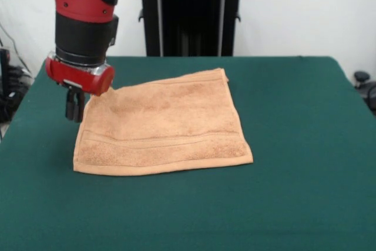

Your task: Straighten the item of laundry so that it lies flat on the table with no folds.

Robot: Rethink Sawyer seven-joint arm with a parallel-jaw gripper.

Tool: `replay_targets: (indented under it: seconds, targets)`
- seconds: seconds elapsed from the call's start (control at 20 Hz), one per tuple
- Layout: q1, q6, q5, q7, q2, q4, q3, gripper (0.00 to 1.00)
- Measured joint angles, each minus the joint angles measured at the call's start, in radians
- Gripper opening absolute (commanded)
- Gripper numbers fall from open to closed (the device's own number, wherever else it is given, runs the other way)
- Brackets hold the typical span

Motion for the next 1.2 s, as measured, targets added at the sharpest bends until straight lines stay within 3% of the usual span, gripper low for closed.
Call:
replay_targets:
  seconds: [0.65, 1.2]
  targets:
    - [0.030, 0.000, 0.018, 0.000, 0.070, -0.001, 0.000, 0.00]
    - [0.114, -0.001, 0.034, 0.000, 0.117, -0.001, -0.015, 0.00]
